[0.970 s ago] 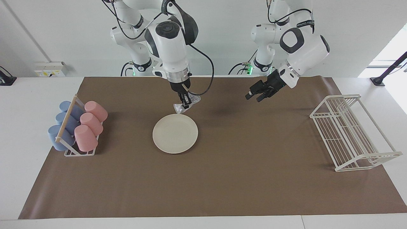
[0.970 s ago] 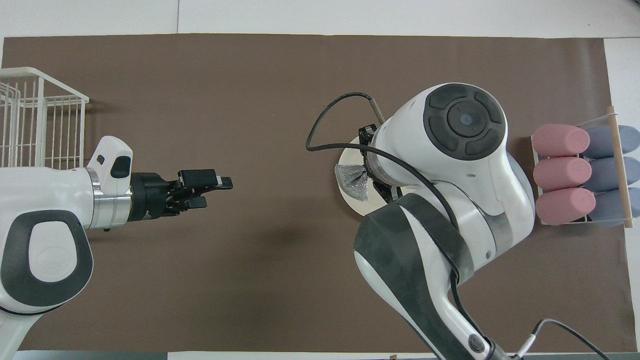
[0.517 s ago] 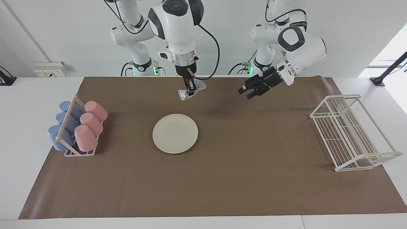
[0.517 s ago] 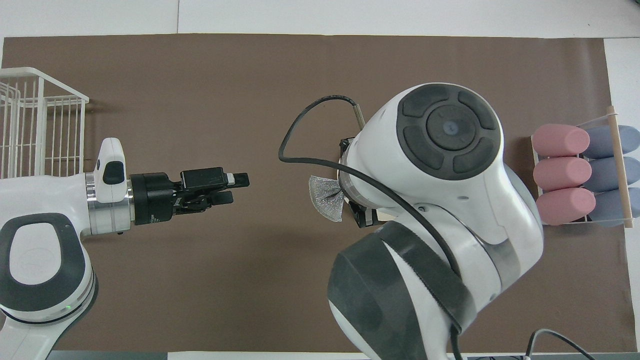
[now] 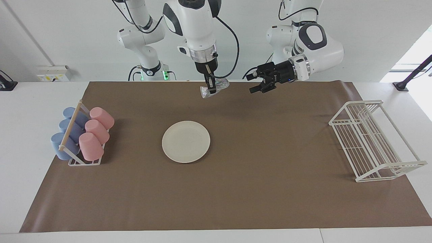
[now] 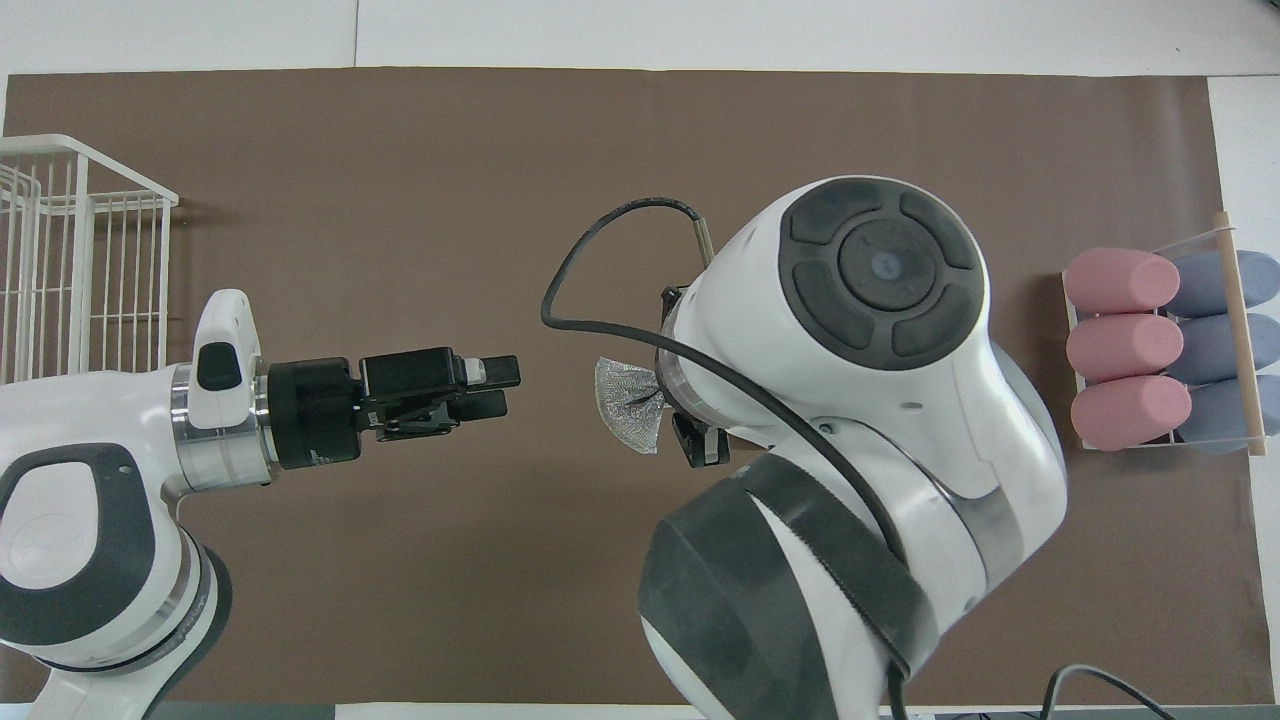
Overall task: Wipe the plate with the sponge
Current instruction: 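Bring the pouch to the left gripper and grasp it there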
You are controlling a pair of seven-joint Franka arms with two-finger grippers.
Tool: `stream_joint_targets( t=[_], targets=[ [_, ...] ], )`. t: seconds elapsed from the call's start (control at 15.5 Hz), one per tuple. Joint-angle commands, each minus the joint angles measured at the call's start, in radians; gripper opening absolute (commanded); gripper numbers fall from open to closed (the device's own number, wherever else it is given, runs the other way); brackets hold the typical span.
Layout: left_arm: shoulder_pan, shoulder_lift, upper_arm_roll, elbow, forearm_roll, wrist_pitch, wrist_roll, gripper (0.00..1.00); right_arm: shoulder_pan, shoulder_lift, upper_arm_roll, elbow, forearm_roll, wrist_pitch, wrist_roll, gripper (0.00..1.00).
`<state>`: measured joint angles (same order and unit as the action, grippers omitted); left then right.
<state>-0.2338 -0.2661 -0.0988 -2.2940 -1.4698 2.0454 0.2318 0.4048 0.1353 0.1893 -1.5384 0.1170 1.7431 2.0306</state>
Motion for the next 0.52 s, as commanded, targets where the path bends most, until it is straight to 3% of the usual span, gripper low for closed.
stream_joint_targets(
  t=[0.0,0.26,0.45],
  targets=[
    [-0.117,-0.016,0.005,-0.019,-0.05,0.087,0.02,1.0,-0.003,0.01,0.007,0.014,-0.008,0.019,0.023,0.0],
    [-0.185,-0.004,0.002,0.008,-0.072,0.156,0.012,1.0,-0.001,0.01,0.009,0.011,-0.017,0.024,0.022,0.0],
    [-0.255,0.004,-0.004,0.01,-0.096,0.28,0.012,0.99,-0.001,0.009,0.009,0.006,-0.017,0.032,0.022,0.0]
  ],
)
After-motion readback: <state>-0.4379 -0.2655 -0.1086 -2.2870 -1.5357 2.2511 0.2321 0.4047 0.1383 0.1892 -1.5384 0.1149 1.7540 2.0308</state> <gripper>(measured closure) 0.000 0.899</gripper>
